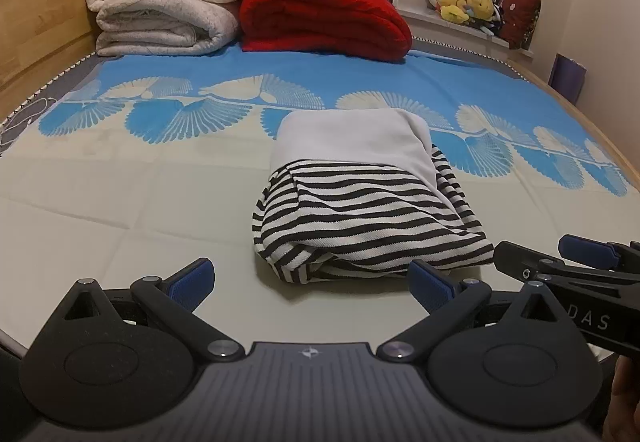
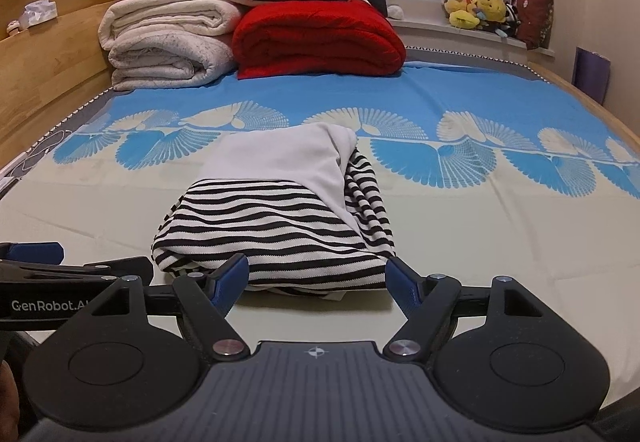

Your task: Fold small clothes

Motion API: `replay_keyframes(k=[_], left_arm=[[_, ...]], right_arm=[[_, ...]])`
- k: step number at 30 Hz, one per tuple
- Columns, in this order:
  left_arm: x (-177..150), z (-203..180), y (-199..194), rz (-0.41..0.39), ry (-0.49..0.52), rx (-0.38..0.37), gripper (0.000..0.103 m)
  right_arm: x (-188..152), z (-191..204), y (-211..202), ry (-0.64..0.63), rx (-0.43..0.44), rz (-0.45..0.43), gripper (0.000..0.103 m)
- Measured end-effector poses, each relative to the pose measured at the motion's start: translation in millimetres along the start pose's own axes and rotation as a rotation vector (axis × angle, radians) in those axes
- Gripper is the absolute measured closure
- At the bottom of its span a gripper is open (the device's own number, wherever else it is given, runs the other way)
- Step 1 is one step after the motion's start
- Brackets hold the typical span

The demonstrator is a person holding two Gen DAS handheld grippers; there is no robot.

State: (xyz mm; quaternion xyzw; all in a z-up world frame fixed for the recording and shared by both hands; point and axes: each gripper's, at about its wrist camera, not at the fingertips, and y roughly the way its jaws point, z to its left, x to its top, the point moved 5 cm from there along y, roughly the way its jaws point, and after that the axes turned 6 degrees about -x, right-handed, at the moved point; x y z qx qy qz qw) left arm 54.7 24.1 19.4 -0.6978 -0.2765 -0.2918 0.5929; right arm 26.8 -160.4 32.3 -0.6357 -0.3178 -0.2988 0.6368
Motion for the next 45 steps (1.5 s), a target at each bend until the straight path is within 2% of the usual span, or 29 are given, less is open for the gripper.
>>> replay_keyframes(k=[45], left_arm=[[0.9, -1.2, -2.5, -0.004, 0.001, -0.009, 0.001]], right_arm=[[-0.2, 2.4, 2.0, 0.010, 0.003, 0.012, 0.027]])
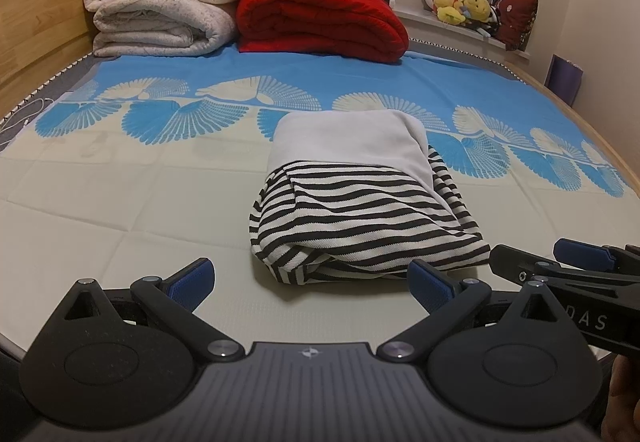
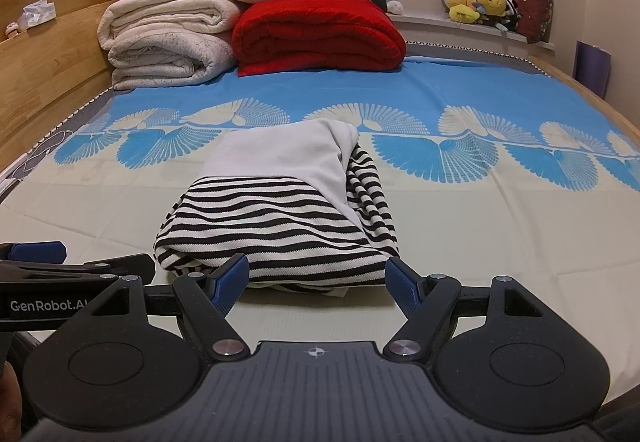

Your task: Fold small clothes

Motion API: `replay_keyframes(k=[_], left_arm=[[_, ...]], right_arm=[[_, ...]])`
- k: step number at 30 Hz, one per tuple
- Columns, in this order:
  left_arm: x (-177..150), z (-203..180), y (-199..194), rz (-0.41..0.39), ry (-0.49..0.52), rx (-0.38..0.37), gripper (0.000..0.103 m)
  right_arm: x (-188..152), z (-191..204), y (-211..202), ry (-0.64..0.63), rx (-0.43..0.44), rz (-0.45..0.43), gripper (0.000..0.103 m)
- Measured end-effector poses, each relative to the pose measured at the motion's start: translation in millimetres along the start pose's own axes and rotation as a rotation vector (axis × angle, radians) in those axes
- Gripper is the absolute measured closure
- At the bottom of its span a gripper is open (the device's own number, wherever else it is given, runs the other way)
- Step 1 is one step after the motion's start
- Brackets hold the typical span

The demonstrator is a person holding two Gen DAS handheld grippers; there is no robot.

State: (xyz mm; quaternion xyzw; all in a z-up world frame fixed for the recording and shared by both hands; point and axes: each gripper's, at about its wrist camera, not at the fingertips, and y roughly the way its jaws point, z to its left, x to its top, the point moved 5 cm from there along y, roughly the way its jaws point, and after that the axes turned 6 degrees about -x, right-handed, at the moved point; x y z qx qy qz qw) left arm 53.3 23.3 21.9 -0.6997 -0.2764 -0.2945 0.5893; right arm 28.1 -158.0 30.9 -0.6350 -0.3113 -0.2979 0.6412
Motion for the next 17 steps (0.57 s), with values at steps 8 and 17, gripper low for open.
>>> replay_keyframes(k=[8, 17], left_arm=[[0.0, -0.3, 0.1, 0.001, -0.001, 0.001, 0.001], [-1.1, -0.5, 1.3, 0.002, 0.002, -0.002, 0.001]], right_arm=[[-1.1, 0.3, 1.1, 0.003, -0.001, 0.003, 0.027], [-3.4, 0.8, 2.7, 0.005, -0.002, 0.007, 0.027]])
